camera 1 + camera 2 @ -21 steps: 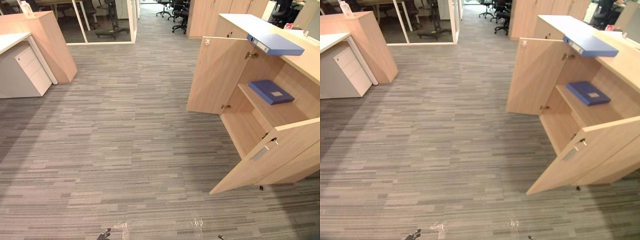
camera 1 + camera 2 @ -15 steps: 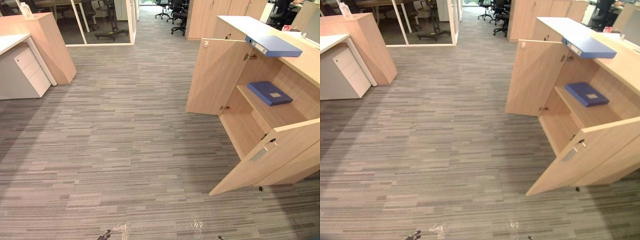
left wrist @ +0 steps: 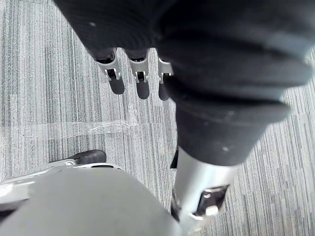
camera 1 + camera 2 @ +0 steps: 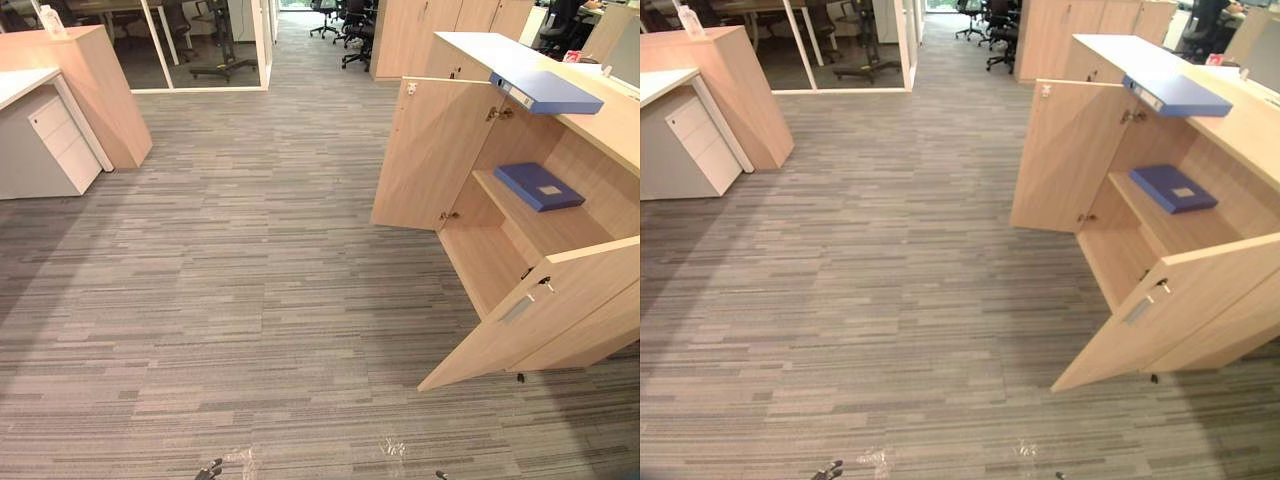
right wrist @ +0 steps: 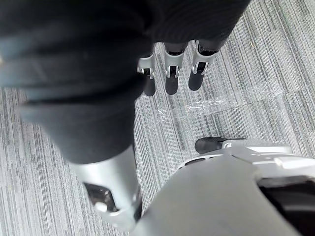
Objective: Walk over to the cabinet, pick up the folder, carry it to the office cabinet, place the folder inside the office cabinet, then close the office cabinet door
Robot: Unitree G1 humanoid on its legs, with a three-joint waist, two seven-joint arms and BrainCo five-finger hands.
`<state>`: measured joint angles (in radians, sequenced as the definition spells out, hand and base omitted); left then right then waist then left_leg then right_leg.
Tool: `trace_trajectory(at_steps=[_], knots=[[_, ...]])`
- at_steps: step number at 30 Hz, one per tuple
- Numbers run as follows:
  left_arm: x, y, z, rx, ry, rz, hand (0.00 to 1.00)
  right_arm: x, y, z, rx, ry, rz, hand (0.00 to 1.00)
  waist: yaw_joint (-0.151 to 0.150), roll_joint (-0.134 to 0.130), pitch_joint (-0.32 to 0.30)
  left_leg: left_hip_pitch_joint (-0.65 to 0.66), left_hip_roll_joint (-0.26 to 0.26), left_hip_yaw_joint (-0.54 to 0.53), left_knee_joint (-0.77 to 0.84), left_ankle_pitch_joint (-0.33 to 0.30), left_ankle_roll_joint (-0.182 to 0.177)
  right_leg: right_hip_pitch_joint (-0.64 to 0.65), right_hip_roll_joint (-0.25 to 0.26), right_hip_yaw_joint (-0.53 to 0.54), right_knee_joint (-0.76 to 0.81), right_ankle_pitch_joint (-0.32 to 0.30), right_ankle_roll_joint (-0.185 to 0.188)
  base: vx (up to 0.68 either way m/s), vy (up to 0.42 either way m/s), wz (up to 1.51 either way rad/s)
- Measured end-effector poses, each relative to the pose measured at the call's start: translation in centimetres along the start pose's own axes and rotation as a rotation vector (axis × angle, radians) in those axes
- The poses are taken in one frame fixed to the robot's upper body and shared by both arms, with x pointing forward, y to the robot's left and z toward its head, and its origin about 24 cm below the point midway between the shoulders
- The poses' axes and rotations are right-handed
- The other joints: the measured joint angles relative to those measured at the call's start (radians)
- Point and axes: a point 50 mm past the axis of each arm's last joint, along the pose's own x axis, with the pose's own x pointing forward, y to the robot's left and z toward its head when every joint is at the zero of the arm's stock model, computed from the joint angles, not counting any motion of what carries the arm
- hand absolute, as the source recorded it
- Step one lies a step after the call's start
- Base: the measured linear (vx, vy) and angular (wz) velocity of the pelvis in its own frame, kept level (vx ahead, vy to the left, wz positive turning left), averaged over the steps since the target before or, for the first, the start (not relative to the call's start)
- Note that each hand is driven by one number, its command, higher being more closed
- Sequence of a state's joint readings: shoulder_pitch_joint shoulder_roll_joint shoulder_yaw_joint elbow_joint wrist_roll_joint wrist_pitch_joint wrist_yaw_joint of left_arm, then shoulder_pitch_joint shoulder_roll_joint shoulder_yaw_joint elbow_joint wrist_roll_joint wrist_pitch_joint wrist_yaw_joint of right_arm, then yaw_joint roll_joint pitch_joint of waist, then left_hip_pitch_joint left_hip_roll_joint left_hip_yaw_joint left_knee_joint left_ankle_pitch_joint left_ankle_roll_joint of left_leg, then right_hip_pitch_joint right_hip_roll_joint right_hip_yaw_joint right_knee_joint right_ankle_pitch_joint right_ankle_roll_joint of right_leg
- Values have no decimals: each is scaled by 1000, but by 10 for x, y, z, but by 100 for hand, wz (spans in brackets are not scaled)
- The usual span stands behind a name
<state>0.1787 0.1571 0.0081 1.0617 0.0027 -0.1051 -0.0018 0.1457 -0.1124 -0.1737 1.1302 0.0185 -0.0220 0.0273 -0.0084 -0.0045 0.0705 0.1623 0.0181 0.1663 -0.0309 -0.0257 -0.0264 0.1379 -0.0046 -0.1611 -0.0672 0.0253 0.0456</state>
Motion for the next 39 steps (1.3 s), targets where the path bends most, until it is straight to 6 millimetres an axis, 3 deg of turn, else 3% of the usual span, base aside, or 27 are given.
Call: trace_trajectory(at_steps=[10, 12, 14, 16, 17, 18, 20, 21, 24, 26, 27, 28, 29, 31, 33, 34, 35, 36, 37, 38, 39], knots=[[1, 3, 5, 54, -25, 25, 0, 1, 3, 2, 2, -5, 8, 0, 0, -18, 15, -6, 1, -1, 3, -2, -3, 1, 1, -2, -10, 0, -2, 0, 0, 0], [2, 7, 13, 55, -57, 43, 0, 2, 6, 8, 1, -19, 15, 0, 1, -30, 44, -54, 11, -4, 105, -53, -11, -1, 1, -6, 1, -12, -15, -21, -25, 5], [4, 10, 24, 36, -95, 62, 0, 3, 7, 14, 5, -38, 17, 0, 0, -26, 79, -152, 57, 2, 331, -156, -45, -4, 21, -20, 20, -40, -55, -54, -53, 10], [4, 13, 30, 16, -116, 76, 0, 3, 8, 15, 12, -44, 20, 0, 4, -26, 95, -236, 98, 19, 523, -184, -69, 6, 34, -25, 21, -48, -67, -11, -36, 3], [3, 13, 35, -18, -140, 87, 0, 3, 8, 16, 14, -45, 20, 0, 10, -18, 112, -320, 153, 49, 743, -168, -70, 30, 49, -21, 25, -58, -79, 60, -39, -5], [3, 14, 35, -37, -146, 96, 0, 3, 6, 16, 21, -46, 16, 0, 11, -21, 121, -375, 181, 54, 863, -154, -66, 50, 52, -17, 31, -70, -86, 81, -39, -7], [3, 16, 35, -60, -146, 111, 0, 3, 6, 15, 40, -42, 14, 0, 16, -17, 123, -435, 207, 66, 921, -188, -32, 59, 36, -5, 52, -94, -91, 121, 13, -7], [3, 15, 36, -62, -149, 112, 0, 3, 6, 15, 40, -42, 14, 0, 17, -22, 123, -451, 208, 69, 901, -196, -35, 59, 26, 0, 57, -97, -92, 161, 68, -18], [3, 16, 37, -85, -152, 134, 0, 3, 6, 18, 49, -48, 13, 0, 22, -27, 127, -477, 169, 66, 575, -172, -52, 59, -54, 26, 73, -127, -51, 256, 172, -21], [3, 15, 36, -102, -149, 142, 0, 3, 3, 15, 80, -40, -2, 0, 21, -22, 127, -473, 131, 45, 223, -42, -75, 77, -120, 32, 74, -164, 6, 357, 312, -12], [3, 14, 35, -105, -148, 141, 0, 3, 2, 15, 83, -39, -5, 0, 22, -16, 128, -471, 133, 43, 157, -22, -83, 89, -130, 33, 72, -176, 23, 449, 478, -13], [2, 13, 33, -116, -141, 145, 0, 3, 0, 13, 81, -33, -11, 0, 24, -1, 130, -467, 147, 54, 126, 32, -86, 115, -147, 37, 72, -204, 55, 383, 430, -23], [2, 17, 32, -126, -138, 160, 0, 4, 4, 13, 90, -22, -5, 0, 28, -31, 133, -465, 119, 75, 179, 110, -67, 139, -192, 34, 78, -228, 59, 386, 421, -25], [1, 22, 32, -138, -139, 180, 0, 4, 12, 14, 125, -23, 7, 0, 28, -61, 113, -478, 79, 86, 237, 109, -49, 126, -243, 33, 130, -200, 44, 430, 348, -25], [1, 23, 31, -147, -137, 183, 0, 5, 12, 15, 149, -30, 2, 0, 32, -68, 105, -451, 52, 121, 263, 83, 0, 80, -291, 49, 247, -160, 63, 489, 396, -35], [0, 24, 28, -152, -130, 186, 0, 4, 10, 14, 177, -28, -7, 0, 36, -72, 97, -407, 25, 148, 255, 60, 34, 31, -331, 71, 377, -130, 78, 361, 305, -34], [0, 24, 26, -152, -125, 184, 0, 4, 8, 14, 203, -29, -14, 0, 32, -73, 96, -375, 7, 155, 245, 49, 45, 5, -353, 77, 461, -106, 77, 453, 374, -25], [-1, 22, 23, -144, -118, 174, 0, 4, 5, 11, 262, -25, -30, 0, 24, -73, 91, -311, -27, 164, 221, 20, 58, -56, -399, 79, 635, -17, 52, 446, 358, -9], [0, 20, 24, -125, -122, 159, 0, 3, 2, 9, 303, -30, -41, 0, 18, -69, 86, -246, -51, 173, 191, -1, 76, -132, -447, 56, 824, 79, -21, 532, 414, -4], [0, 20, 25, -114, -126, 153, 0, 3, 2, 12, 316, -42, -40, 0, 14, -67, 85, -220, -59, 172, 182, -5, 83, -166, -471, 29, 925, 86, -44, 435, 290, 3], [0, 19, 28, -87, -133, 140, 0, 4, 5, 21, 314, -69, -30, 0, 4, -62, 87, -157, -73, 157, 154, -18, 88, -218, -506, -65, 1075, 36, -59, 425, 210, 12]])
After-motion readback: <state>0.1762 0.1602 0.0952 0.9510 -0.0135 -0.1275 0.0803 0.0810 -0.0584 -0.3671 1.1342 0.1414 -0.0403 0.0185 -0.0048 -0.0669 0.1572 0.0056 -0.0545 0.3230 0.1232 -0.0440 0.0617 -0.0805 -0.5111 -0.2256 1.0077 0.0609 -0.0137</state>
